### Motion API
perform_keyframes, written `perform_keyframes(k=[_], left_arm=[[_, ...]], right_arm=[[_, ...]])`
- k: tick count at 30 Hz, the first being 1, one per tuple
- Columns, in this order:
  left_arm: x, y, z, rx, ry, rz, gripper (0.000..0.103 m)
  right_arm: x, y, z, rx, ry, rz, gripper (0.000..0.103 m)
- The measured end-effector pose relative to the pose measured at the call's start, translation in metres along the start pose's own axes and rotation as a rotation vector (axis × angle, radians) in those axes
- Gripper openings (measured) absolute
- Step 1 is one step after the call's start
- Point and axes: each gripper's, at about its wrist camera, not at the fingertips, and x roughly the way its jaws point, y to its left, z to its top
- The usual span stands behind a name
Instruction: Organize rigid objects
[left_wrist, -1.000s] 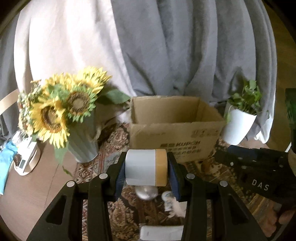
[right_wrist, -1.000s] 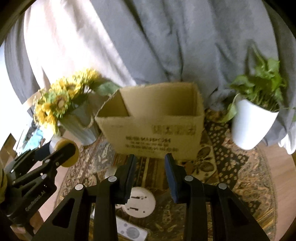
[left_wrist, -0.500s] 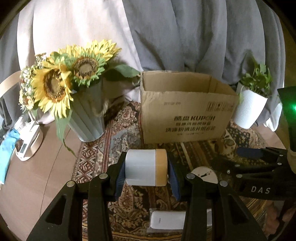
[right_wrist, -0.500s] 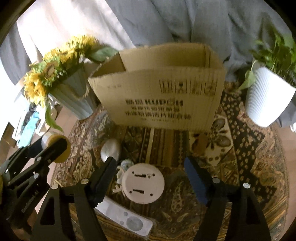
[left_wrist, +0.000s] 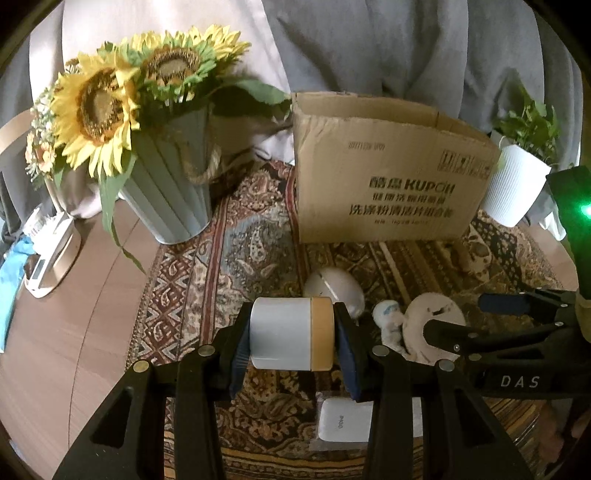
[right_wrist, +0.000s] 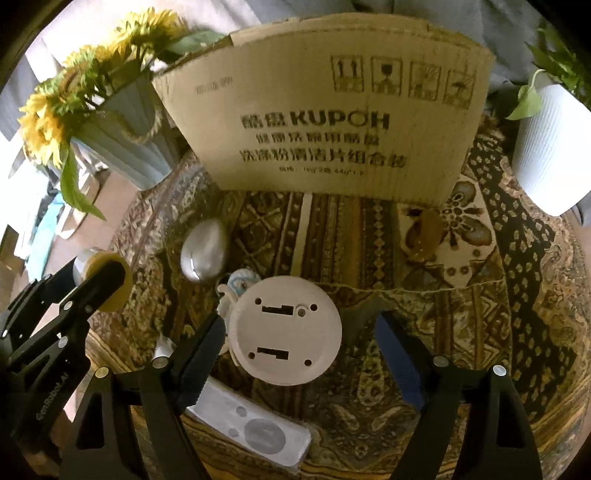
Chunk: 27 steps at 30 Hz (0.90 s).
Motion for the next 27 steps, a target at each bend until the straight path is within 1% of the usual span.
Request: perform_keyframes(k=[3, 6, 12, 14, 17, 18, 19, 21, 27], left_arm=[[0.003, 0.003, -0.002, -0.003, 0.011, 0.001, 0.041], [0.007, 0.004, -0.003, -0.005, 0.02, 0.006, 0.041], [0.015, 0.005, -0.005, -0.008, 0.043, 0.005, 0.041], [0.017, 0.004, -0.005, -0.009, 0.05, 0.001, 0.041], [0.02, 0.003, -0.007, -0.008, 0.058, -0.004, 0.041], [0.021, 0.002, -0.007, -0.007, 0.06, -0.006, 0.041], [0.021, 0.001, -0.007, -0.006, 0.061, -0.008, 0.041], [0.022, 0.001, -0.008, -0.009, 0.063, -0.011, 0.041], [0.019, -0.004, -0.007, 0.0, 0.052, -0.013, 0.041]], right_arm=[[0.01, 0.003, -0.002, -0.001, 0.022, 0.009, 0.087], [0.02, 0.006, -0.002, -0.007, 0.042, 0.003, 0.088], [0.038, 0.007, -0.002, 0.008, 0.081, 0.021, 0.088], [0.04, 0.007, -0.003, 0.013, 0.079, 0.037, 0.087], [0.042, 0.01, -0.002, 0.003, 0.067, 0.038, 0.086], [0.041, 0.011, -0.003, 0.003, 0.065, 0.044, 0.082], [0.041, 0.011, -0.002, 0.004, 0.064, 0.056, 0.076], [0.039, 0.011, -0.003, 0.007, 0.052, 0.066, 0.074], [0.029, 0.003, -0.007, 0.015, 0.033, 0.049, 0.073]])
